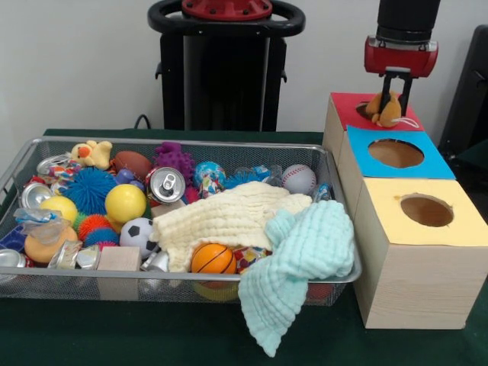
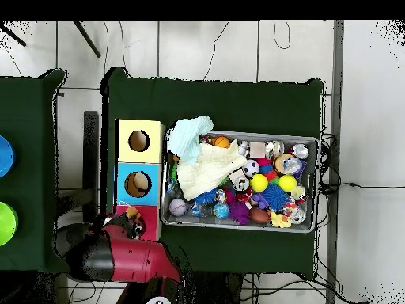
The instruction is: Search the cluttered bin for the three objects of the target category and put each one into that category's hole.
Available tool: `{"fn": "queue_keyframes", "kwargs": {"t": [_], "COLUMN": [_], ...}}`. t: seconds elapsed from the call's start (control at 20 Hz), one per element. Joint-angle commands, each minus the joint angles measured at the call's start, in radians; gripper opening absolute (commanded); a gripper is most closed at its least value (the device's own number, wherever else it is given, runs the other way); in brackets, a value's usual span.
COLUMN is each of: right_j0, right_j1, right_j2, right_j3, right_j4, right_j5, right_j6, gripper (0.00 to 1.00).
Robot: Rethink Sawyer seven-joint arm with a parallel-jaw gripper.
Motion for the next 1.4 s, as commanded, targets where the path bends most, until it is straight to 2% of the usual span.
{"fn": "queue_keyframes", "kwargs": {"t": [0.05,0.6,1.15,1.4], "right_j0": [0.026,0.059,0.039,0.035], "right_j1": [0.088,0.094,0.091,0.094], "right_j2": [0.100,0.064,0.051,0.026], "right_j3": [0.085,0.103,0.153,0.147], "right_j4": [0.048,0.042,0.016,0.003], "right_j5": [-0.006,0.016,-0.011,-0.007], "right_j6": [0.248,0.245,0.222,0.207], "gripper": [0.00,0.00,0.00,0.00]}}
